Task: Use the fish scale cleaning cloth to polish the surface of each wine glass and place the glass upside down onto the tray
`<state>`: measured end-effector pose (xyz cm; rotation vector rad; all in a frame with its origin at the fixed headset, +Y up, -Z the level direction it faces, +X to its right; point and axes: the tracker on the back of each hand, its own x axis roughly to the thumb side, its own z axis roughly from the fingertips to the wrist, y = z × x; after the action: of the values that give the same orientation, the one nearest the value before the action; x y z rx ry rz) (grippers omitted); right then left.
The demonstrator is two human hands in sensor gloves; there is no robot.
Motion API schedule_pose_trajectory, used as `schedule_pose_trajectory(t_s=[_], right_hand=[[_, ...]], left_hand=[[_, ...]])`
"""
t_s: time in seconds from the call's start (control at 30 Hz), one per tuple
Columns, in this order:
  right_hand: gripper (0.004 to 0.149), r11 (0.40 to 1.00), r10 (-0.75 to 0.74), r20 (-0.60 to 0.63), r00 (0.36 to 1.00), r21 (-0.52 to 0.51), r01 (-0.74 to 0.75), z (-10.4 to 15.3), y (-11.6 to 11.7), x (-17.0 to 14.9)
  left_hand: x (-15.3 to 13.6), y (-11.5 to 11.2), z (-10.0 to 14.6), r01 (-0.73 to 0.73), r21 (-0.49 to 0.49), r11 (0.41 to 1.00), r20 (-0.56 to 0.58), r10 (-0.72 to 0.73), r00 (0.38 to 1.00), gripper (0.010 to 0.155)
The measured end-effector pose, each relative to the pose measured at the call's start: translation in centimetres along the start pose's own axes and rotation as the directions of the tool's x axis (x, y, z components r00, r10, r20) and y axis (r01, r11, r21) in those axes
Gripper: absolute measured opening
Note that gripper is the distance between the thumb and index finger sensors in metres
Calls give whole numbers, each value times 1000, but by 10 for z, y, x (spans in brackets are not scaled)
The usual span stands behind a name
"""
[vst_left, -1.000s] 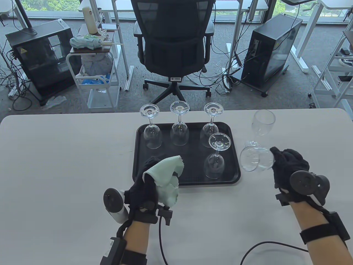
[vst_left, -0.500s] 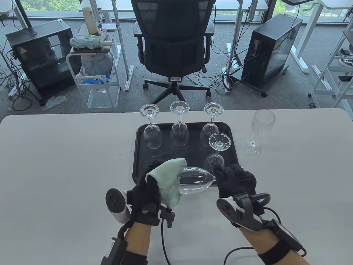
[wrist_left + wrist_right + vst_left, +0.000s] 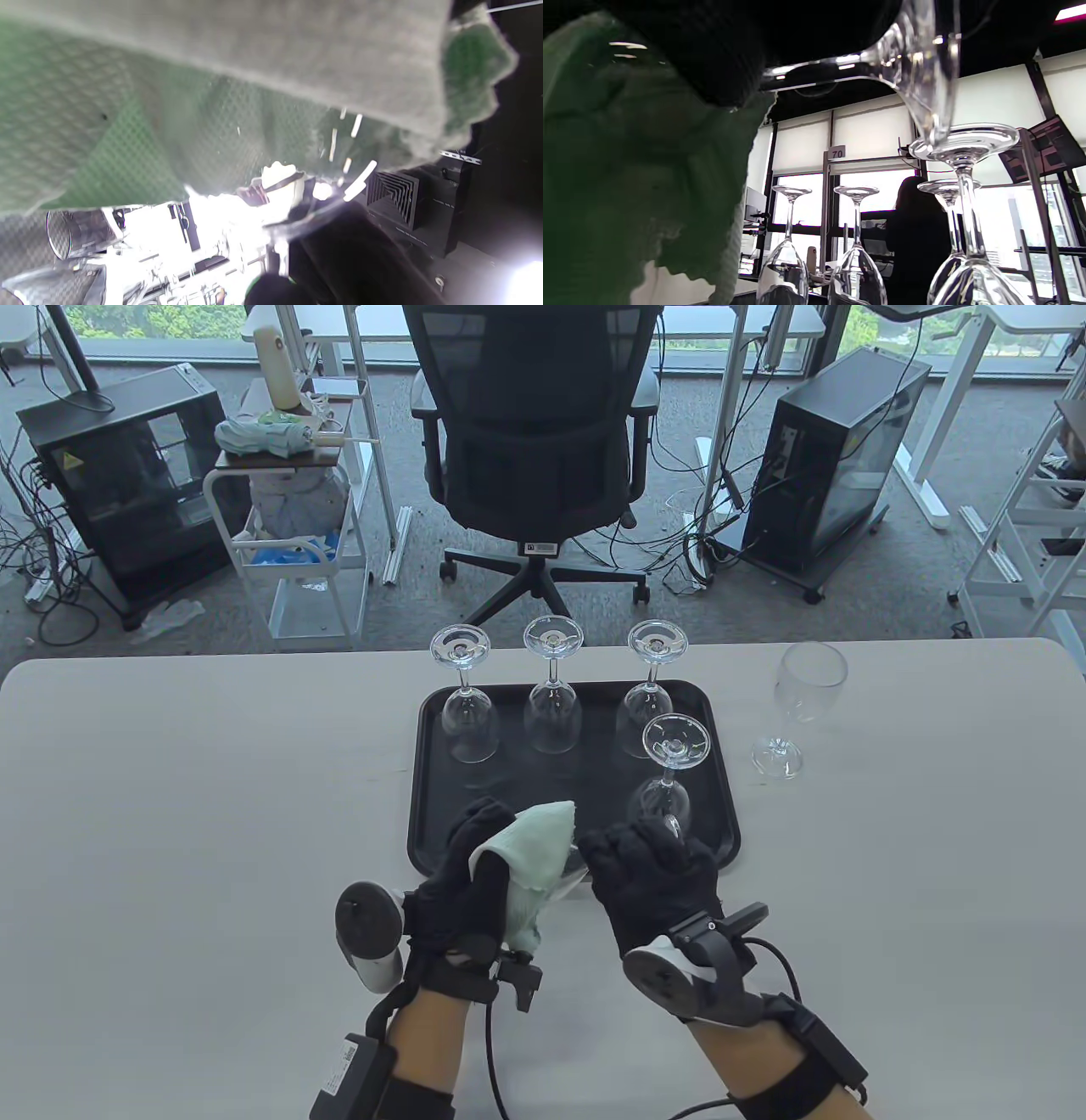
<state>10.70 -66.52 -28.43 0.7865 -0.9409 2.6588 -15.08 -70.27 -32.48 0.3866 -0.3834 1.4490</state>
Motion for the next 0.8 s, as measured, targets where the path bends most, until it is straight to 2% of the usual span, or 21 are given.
schedule_pose_trajectory(t_s=[0.1, 0.17, 0.27, 0.4, 0.43, 0.5, 0.53, 0.63, 0.67, 0.73, 0.77, 0.8], right_hand=[[68, 994, -74, 29, 997, -80, 77, 8, -12, -19], [74, 979, -143, -23, 990, -149, 138, 13, -15, -36], [83, 920, -368, -36, 929, -156, 359, 15, -9, -50], [89, 866, -466, -58, 883, -235, 442, 20, -2, -63], [88, 845, -510, -83, 856, -238, 479, 21, 2, -67], [82, 772, -620, -72, 782, -238, 590, 22, 7, -69], [79, 754, -641, -78, 763, -248, 608, 23, 8, -69], [68, 755, -643, -115, 757, -257, 603, 22, 8, -74], [69, 722, -686, -153, 711, -269, 638, 21, 8, -76], [71, 618, -781, -289, 554, -227, 753, 20, 12, -77], [71, 596, -799, -261, 541, -229, 770, 20, 12, -76], [74, 619, -785, -228, 577, -236, 749, 19, 13, -75]], left_hand=[[3, 2, 0, -26, 6, 1000, -2, 26, 1000, 55], [2, 4, 0, -49, 6, 999, -14, 49, 999, 55], [1, 4, -1, -98, 1, 995, -36, 98, 995, 55], [0, 4, -1, -111, -12, 994, -44, 111, 993, 55], [2, 3, -1, -160, -24, 987, -52, 159, 986, 55], [6, 3, -1, -101, -38, 994, -34, 100, 994, 56], [6, 3, -1, -90, -36, 995, -34, 88, 996, 56], [12, -1, -2, -64, -90, 994, 14, 65, 998, 60], [13, -3, -2, -40, -99, 994, 54, 46, 997, 60], [13, -4, -1, -29, -69, 997, 40, 31, 999, 60], [13, -3, -2, -33, -77, 996, 41, 36, 998, 60], [12, -1, -3, -44, -88, 995, 40, 48, 998, 59]])
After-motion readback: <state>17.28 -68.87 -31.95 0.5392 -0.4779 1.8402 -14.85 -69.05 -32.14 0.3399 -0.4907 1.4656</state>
